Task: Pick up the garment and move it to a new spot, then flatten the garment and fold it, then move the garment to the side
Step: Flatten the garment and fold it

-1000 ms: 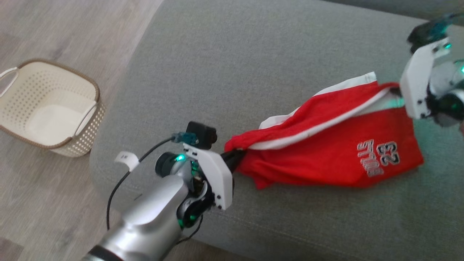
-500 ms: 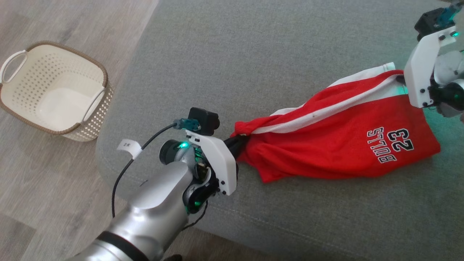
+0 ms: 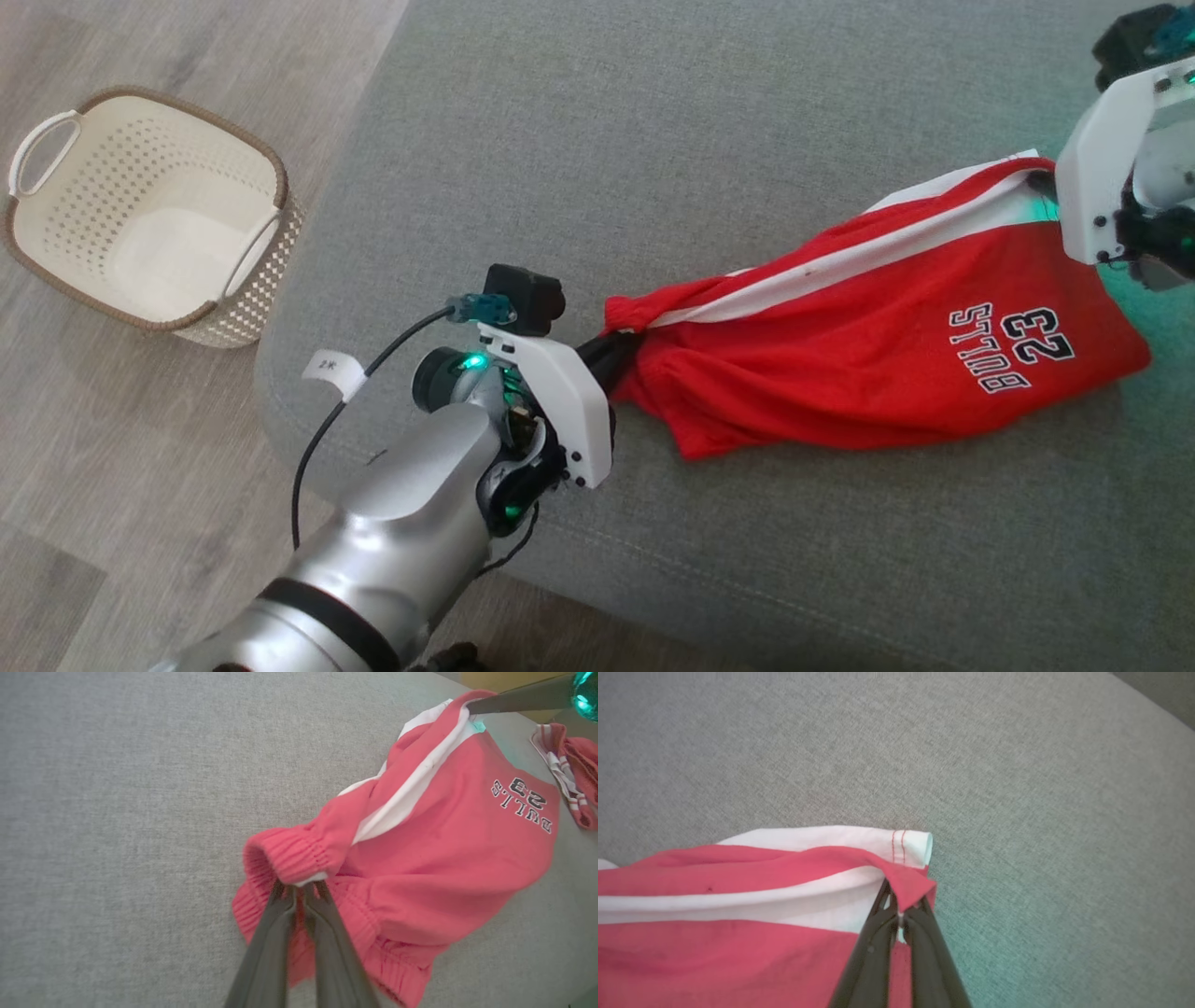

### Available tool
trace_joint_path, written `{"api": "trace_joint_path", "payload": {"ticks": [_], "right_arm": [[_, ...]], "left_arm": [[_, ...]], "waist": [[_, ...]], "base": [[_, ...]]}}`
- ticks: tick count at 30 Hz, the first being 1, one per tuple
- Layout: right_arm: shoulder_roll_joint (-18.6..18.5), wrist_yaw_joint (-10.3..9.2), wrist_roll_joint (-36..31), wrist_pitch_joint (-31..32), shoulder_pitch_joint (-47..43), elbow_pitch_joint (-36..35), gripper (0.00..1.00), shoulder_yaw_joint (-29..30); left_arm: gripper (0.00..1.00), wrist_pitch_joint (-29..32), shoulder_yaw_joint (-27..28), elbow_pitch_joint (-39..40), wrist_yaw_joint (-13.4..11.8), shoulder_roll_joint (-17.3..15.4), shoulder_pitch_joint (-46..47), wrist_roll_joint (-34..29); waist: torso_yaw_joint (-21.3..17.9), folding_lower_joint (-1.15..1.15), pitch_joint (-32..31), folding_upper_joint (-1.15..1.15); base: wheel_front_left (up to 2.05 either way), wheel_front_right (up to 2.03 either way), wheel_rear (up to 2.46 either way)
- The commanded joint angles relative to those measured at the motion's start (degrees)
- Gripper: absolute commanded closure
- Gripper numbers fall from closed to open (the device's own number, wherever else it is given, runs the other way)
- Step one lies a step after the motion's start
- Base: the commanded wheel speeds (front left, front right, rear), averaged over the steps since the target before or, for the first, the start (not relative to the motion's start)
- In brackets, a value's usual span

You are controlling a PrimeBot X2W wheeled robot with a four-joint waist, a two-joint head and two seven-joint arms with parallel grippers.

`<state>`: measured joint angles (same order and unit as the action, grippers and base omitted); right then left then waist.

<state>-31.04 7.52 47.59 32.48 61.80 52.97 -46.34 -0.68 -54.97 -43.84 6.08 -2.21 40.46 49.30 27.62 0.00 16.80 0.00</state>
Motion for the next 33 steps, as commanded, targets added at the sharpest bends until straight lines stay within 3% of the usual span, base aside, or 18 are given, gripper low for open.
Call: {"api": "trace_joint_path", "payload": {"ticks": [1, 4, 5, 6, 7, 8, 9, 10, 16, 20, 26, 27, 29, 33], "right_arm": [[-0.11, -0.03, 0.36, -0.73, 1.29, -0.89, 1.00, 0.23], [0.64, -0.03, 1.93, -1.92, 1.31, 0.43, 1.00, 0.95], [0.76, -0.03, 2.07, -2.57, 1.44, 0.85, 0.91, 1.06], [0.82, -0.03, 2.00, -3.47, 1.59, 1.30, 0.26, 1.11], [1.00, -0.03, 2.24, -4.11, 1.64, 1.87, 0.00, 1.35], [1.27, -0.03, 2.69, -4.50, 1.63, 2.30, 0.00, 1.56], [1.48, -0.03, 3.03, -4.69, 1.66, 2.66, 0.00, 1.62], [1.53, -0.03, 3.09, -5.13, 1.77, 2.86, 0.00, 1.51], [1.36, -0.03, 2.60, -11.45, 1.64, 4.44, 0.00, 1.29], [2.20, -0.03, 2.57, -19.24, 0.30, 4.49, 0.00, 2.01], [4.06, -0.03, 1.71, -35.39, -4.39, 2.84, 0.00, 3.90], [4.06, -0.03, 1.71, -35.39, -4.39, 2.84, 0.00, 3.90], [5.21, -0.03, 1.01, -42.29, -7.16, 2.52, 0.00, 5.47], [6.79, -0.03, -1.98, -46.84, -10.89, 1.85, 0.00, 8.16]], "left_arm": [[1.00, -0.79, 1.42, 0.78, -0.02, -0.85, 2.56, 0.56], [1.00, -1.18, 1.14, 0.11, 0.00, -0.78, 2.88, 0.92], [1.00, -1.27, 1.07, -0.09, -0.02, -0.76, 2.98, 1.06], [1.00, -1.36, 0.99, -0.29, -0.04, -0.75, 3.08, 1.18], [1.00, -1.42, 0.93, -0.53, -0.12, -0.74, 3.14, 1.30], [0.84, -1.66, 0.90, -0.79, -0.40, -0.73, 3.23, 1.32], [0.33, -2.07, 0.90, -1.04, -0.82, -0.72, 3.32, 1.27], [0.00, -2.42, 0.82, -1.30, -1.20, -0.71, 3.40, 1.17], [0.00, -4.08, 0.89, -3.10, -2.67, -0.69, 2.76, 1.70], [0.00, -7.74, 2.57, -3.82, -4.67, -1.05, 1.74, 2.26], [0.00, -13.91, 8.08, -0.42, -9.30, -5.00, -2.34, 2.04], [0.00, -13.91, 8.08, -0.42, -9.30, -5.00, -2.34, 2.04], [0.00, -14.26, 11.80, 4.68, -11.66, -7.21, -5.23, -0.03], [0.00, -14.30, 18.87, 14.71, -14.71, -9.36, -12.19, -5.05]], "waist": [[0.01, 0.00, 0.01, 0.00], [-0.07, 0.00, 0.06, 0.00], [-0.09, 0.00, 0.09, 0.00], [-0.09, 0.00, 0.10, 0.00], [-0.09, 0.00, 0.08, 0.00], [-0.09, 0.00, 0.06, 0.00], [-0.11, 0.00, 0.05, 0.00], [-0.14, 0.00, 0.01, 0.00], [-0.67, 0.00, -1.62, 0.00], [-1.60, 0.00, -4.15, 0.00], [-4.64, 0.00, -9.80, 0.00], [-4.64, 0.00, -9.80, 0.00], [-6.02, 0.00, -11.91, 0.00], [-7.97, 0.00, -14.32, 0.00]], "base": [[0.00, 0.00, 0.00], [0.00, 0.00, 0.00], [0.00, 0.00, 0.00], [0.00, 0.00, 0.00], [0.00, 0.00, 0.00], [0.00, 0.00, 0.00], [0.00, 0.00, 0.00], [0.00, 0.00, 0.00], [0.00, 0.00, 0.00], [0.00, 0.00, 0.00], [0.00, 0.00, 0.00], [0.00, 0.00, 0.00], [0.00, 0.00, 0.00], [0.00, 0.00, 0.00]]}}
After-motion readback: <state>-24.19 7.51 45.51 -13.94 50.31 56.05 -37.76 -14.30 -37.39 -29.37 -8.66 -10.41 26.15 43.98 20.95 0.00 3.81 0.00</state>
